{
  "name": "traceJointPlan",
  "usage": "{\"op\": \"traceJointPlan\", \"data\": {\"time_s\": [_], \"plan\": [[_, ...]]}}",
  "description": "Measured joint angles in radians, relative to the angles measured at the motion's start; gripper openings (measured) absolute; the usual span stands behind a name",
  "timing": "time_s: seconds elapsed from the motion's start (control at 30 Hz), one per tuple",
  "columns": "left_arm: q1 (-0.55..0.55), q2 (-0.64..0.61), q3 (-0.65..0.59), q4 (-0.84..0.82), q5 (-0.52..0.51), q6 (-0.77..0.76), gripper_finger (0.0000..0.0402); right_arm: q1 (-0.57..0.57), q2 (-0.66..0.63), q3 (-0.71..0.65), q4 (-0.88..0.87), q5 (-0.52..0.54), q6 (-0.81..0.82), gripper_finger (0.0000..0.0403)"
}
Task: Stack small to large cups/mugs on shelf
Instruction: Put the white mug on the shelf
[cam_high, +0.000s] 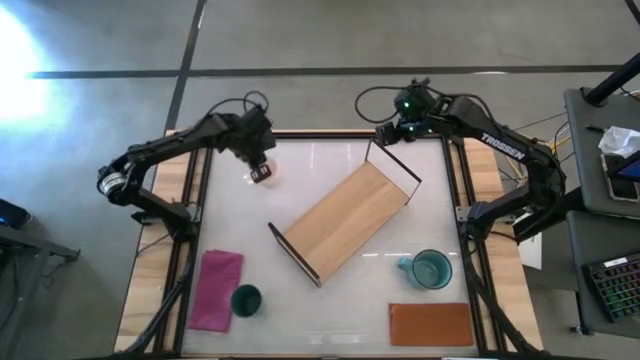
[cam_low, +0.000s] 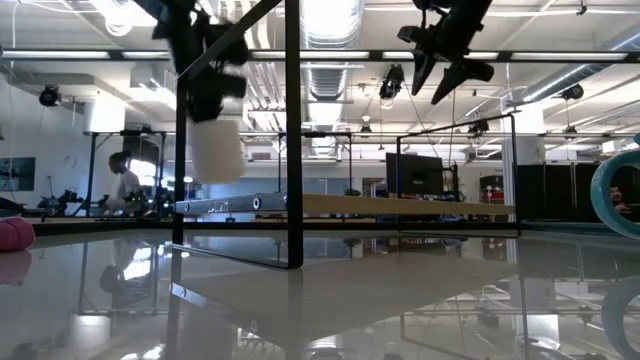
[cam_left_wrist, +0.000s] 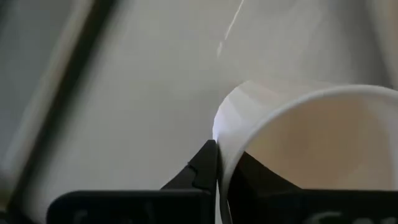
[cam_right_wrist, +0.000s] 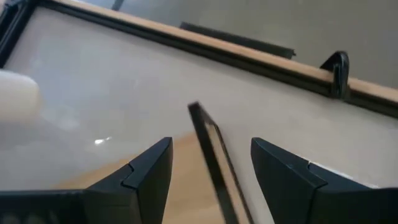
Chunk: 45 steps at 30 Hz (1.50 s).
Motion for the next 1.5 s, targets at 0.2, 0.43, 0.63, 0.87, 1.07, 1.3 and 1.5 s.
{"op": "traceJointPlan", "data": {"time_s": [0.2, 0.43, 0.63, 0.87, 1.07, 1.3, 1.5], "plan": [[-0.095, 0.027, 0.203, -0.011, 0.103, 0.212, 0.0001, 0.059, -0.002, 0.0, -0.007, 0.0, 0.058, 0.021], [-0.254, 0.085, 0.285, -0.039, 0.133, 0.316, 0.0, 0.114, -0.002, -0.002, -0.004, 0.0, 0.114, 0.021], [-0.295, 0.148, 0.317, -0.057, 0.115, 0.28, 0.0, 0.123, -0.002, -0.002, 0.01, 0.001, 0.114, 0.021], [-0.303, 0.202, 0.377, -0.054, 0.168, 0.31, 0.0, 0.111, 0.011, -0.002, 0.193, -0.014, 0.093, 0.021], [-0.383, 0.277, 0.391, -0.053, 0.148, 0.312, 0.0, 0.125, 0.009, -0.008, 0.083, -0.034, 0.002, 0.021], [-0.502, 0.353, 0.398, -0.054, 0.056, 0.293, 0.0, 0.194, 0.009, -0.035, 0.047, -0.031, 0.031, 0.021], [-0.605, 0.362, 0.4, -0.035, 0.004, 0.244, 0.0, 0.236, 0.005, -0.035, 0.048, -0.026, 0.088, 0.021]]}}
